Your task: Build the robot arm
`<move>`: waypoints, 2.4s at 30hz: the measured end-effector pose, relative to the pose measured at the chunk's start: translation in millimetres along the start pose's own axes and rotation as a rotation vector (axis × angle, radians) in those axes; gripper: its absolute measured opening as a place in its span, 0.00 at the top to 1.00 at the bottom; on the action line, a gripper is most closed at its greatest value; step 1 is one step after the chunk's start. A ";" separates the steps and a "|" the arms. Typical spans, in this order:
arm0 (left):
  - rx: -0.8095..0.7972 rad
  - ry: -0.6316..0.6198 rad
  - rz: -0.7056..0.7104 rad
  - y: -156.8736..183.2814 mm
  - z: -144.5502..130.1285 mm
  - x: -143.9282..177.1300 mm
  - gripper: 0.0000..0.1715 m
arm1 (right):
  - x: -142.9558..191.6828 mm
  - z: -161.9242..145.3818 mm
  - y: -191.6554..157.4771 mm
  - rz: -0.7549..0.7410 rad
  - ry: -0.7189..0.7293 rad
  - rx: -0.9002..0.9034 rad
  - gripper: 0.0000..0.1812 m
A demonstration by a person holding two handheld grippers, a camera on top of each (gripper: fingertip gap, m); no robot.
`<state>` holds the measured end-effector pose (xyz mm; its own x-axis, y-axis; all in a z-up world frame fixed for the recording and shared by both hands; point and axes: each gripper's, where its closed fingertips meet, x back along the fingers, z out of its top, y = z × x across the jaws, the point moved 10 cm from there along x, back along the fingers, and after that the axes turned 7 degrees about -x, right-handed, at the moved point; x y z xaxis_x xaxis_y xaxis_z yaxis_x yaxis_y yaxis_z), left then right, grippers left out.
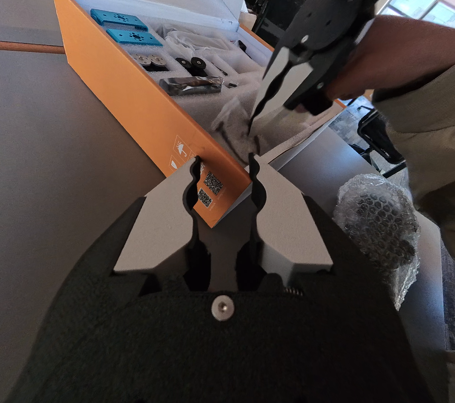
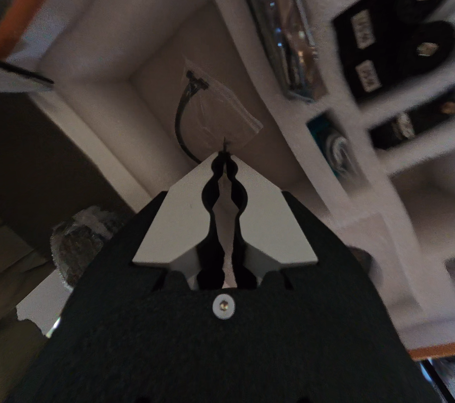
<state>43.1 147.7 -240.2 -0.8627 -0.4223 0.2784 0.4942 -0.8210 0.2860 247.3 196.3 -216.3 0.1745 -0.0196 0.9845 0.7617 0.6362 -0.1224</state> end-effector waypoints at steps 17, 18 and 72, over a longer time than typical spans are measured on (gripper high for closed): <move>0.007 0.012 -0.010 -2.0 -0.8 -0.7 0.76 | 104.8 -187.6 -18.0 0.016 0.259 -0.315 1.00; 0.004 0.010 -0.009 -2.0 -0.7 -0.6 0.76 | 91.8 -205.9 -14.7 0.035 0.208 -0.365 0.99; 0.037 0.019 -0.036 -5.2 -3.2 -0.6 0.75 | 94.0 -55.8 8.9 -0.076 0.292 0.385 1.00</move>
<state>40.7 151.1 -244.8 -0.8817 -0.3999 0.2502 0.4659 -0.8212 0.3293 305.3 157.1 -131.9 0.3370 -0.2579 0.9055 0.5027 0.8625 0.0585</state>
